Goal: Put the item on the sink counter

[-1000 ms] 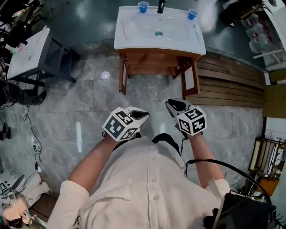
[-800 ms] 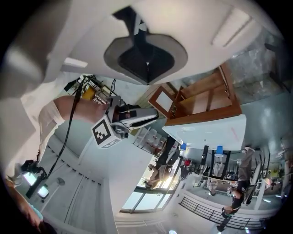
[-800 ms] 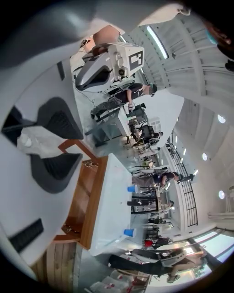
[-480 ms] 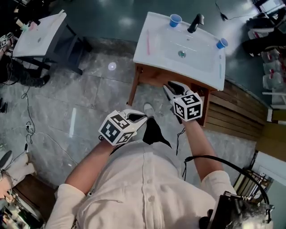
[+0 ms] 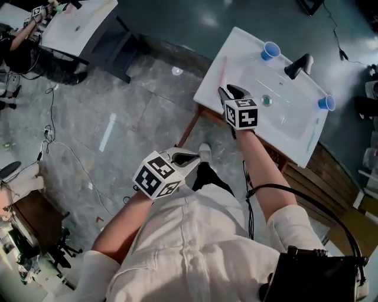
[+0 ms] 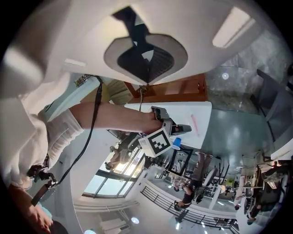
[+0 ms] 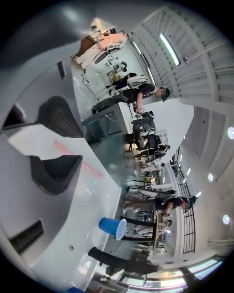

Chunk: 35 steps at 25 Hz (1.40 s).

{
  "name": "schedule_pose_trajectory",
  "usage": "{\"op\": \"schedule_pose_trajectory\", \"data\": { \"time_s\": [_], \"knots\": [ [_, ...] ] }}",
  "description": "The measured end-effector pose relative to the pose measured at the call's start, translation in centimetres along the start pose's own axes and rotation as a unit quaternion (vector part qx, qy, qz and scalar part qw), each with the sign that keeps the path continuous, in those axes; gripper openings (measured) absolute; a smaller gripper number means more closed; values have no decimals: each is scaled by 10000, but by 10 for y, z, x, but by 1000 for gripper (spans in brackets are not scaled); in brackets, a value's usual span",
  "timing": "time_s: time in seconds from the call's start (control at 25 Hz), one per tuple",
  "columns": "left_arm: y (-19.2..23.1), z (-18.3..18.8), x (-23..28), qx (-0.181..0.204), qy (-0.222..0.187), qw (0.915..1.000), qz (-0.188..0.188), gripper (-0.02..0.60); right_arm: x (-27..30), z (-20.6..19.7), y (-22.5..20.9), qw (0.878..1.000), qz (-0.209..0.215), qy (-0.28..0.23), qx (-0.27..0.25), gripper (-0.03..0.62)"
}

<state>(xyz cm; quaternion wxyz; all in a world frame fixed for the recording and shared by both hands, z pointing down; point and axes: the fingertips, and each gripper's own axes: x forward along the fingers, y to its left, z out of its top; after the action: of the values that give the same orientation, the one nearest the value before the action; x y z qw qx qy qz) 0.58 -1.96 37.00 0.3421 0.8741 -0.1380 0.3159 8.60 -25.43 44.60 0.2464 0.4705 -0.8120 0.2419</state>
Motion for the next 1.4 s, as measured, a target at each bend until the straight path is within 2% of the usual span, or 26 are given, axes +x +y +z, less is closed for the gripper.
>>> {"op": "schedule_pose_trajectory", "data": {
  "time_s": [0.32, 0.52, 0.64, 0.76, 1.08, 1.4],
  "knots": [
    [20, 17, 7, -483, -201, 9981, 335, 6, 57, -6, -21, 9989, -259, 387, 78, 130],
    [25, 21, 13, -555, -221, 9975, 364, 6, 68, -16, -25, 9978, -355, 559, -44, 129],
    [24, 21, 14, -582, -249, 9974, 354, 6, 66, -18, -28, 9977, -365, 565, -54, 105],
    [24, 23, 15, -560, -238, 9976, 336, 6, 64, -19, -35, 9976, -419, 550, -13, 47],
    [20, 20, 7, -414, -229, 9985, 281, 6, 49, -20, -35, 9981, -372, 476, 111, 43],
    [0, 10, -6, 25, -213, 9998, -2, 6, -5, -30, -27, 9973, -521, 266, 439, 43]
  ]
}}
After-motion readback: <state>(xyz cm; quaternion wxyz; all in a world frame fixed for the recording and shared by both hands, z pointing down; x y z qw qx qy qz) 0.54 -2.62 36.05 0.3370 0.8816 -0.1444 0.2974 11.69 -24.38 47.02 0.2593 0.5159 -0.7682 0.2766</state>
